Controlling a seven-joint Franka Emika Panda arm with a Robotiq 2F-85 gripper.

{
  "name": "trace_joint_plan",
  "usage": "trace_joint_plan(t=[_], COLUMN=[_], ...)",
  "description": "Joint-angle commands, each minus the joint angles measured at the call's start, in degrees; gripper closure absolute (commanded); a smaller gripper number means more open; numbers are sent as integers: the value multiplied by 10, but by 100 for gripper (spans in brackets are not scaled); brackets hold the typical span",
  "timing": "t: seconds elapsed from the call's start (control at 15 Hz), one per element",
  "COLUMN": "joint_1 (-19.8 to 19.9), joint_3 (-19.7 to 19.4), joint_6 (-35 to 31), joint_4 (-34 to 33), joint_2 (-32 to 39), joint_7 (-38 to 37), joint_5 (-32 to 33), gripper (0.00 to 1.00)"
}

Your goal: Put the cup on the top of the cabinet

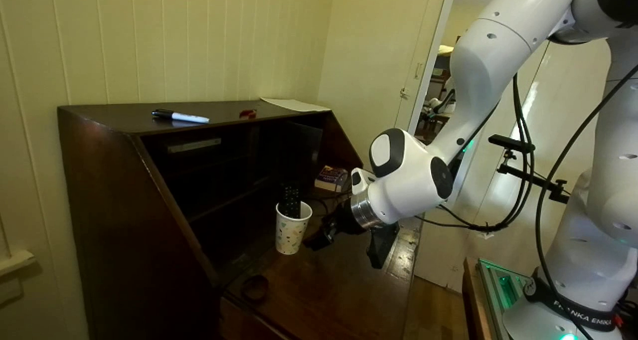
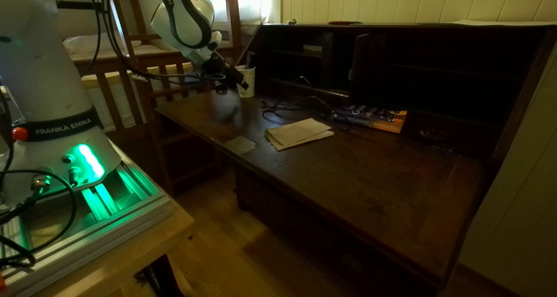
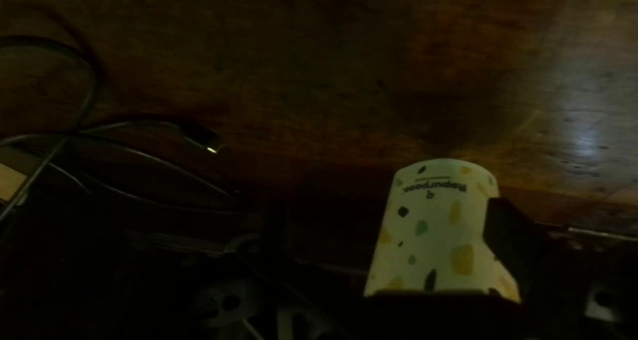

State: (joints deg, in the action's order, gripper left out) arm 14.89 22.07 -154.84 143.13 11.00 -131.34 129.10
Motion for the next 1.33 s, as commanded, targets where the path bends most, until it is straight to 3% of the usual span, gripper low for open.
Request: trace_joint_plan(t=[0.0,0.13,0.2,0.27,0.33,0.47,0.53,0.6,0.87,1.27], joint_1=[3,5,-47,-61,-66,-79,-78,-55,-45,-41], joint_3=[18,21,-37,-59,-56,-79,-82,-60,-52,-52], joint_6=[-25,-13,-3,16,-11,0,-15,-21,-68,-59], joint_4=[-7,-4,0,15,-1,7,-7,-13,-48,-93], joint_2=[1,5,4,1,-2,0,10,15,34,84], joint_7=[-59,-74,-58,8,-43,-12,-30,-38,-103,-122], joint_5=[71,86,53,-19,37,3,25,42,132,171], gripper=[0,0,0,0,0,0,0,0,0,0])
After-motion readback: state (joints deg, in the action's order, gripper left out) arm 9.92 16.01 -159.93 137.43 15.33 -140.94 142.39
